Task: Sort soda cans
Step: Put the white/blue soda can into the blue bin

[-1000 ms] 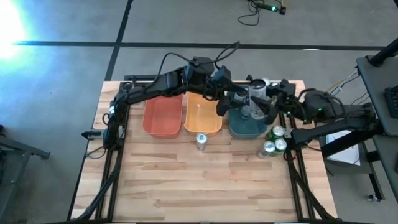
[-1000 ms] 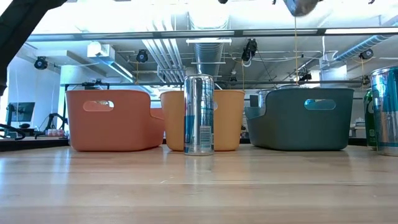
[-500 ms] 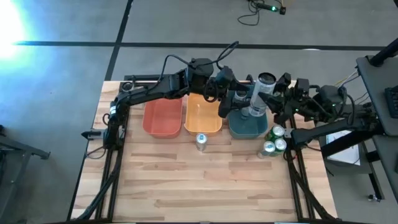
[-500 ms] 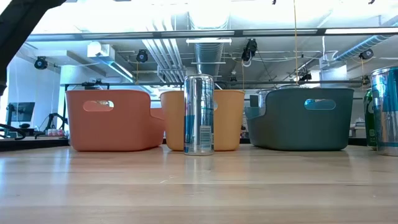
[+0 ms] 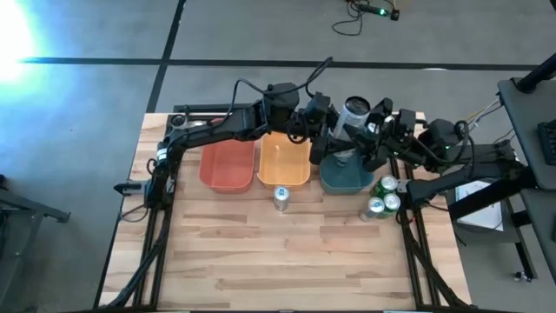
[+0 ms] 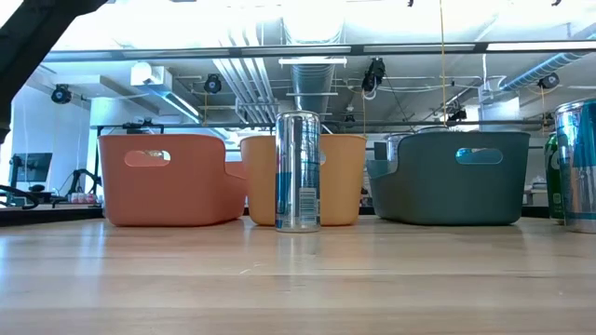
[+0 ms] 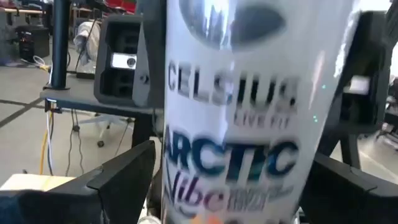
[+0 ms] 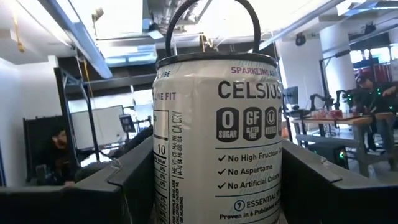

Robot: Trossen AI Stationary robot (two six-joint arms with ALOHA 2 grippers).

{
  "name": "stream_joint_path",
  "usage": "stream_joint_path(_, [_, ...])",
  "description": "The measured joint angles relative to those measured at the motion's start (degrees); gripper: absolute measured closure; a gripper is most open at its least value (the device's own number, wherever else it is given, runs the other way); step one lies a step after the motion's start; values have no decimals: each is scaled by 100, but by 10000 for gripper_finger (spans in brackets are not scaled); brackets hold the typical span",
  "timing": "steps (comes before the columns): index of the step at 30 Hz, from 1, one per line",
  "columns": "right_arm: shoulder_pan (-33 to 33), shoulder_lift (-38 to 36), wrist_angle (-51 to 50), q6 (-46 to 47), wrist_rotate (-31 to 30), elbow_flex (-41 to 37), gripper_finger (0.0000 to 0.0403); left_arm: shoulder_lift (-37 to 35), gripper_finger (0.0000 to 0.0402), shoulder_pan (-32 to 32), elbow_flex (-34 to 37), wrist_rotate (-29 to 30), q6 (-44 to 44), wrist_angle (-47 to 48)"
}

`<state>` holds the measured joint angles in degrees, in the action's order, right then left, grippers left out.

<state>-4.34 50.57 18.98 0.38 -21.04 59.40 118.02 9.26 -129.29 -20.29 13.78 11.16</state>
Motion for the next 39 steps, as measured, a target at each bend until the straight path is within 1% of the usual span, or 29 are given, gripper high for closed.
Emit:
stream_joint_path(3, [-2,73,-21,-11,-1,78,154,2,95,-10,0,-20,33,-7])
stream_joint_path(8, [-2,66,16,6,-11,140,154,-6,165,-9,-11,-257,-51,1])
stream_joint_path(9, [-2,65,9,6,-10,140,154,-9,174,-7,-11,-288,-103,29])
stream_joint_path(14, [-2,61,-91,24,5,140,148,-42,174,0,-11,-343,-351,158])
stream_joint_path(17, [-4,28,-387,321,-161,140,123,-48,174,68,-11,-372,-443,391])
stream_joint_path(18, [-4,-7,-547,564,-217,145,110,-48,174,88,-11,-294,-647,514])
stream_joint_path(21, [0,-100,-1366,1227,-373,318,70,-48,174,138,-11,261,-1193,911])
stream_joint_path(23, [4,-163,-2263,1615,-535,521,47,-36,174,136,-11,828,-1497,1238])
stream_joint_path(25, [3,-194,-3236,2010,-760,744,35,26,174,120,-11,1352,-1764,1521])
stream_joint_path(27, [3,-219,-4235,2450,-922,955,31,116,174,90,-11,1876,-1914,1756])
stream_joint_path(31, [4,-254,-5752,3254,-1203,1264,29,367,174,55,-11,2717,-1966,2034])
stream_joint_path(36, [12,-256,-6878,3848,-1098,1264,28,811,174,-114,-9,3193,-1928,2039])
stream_joint_path(39, [11,-258,-7323,4224,-1033,1218,28,998,174,-303,-9,3540,-2012,1971])
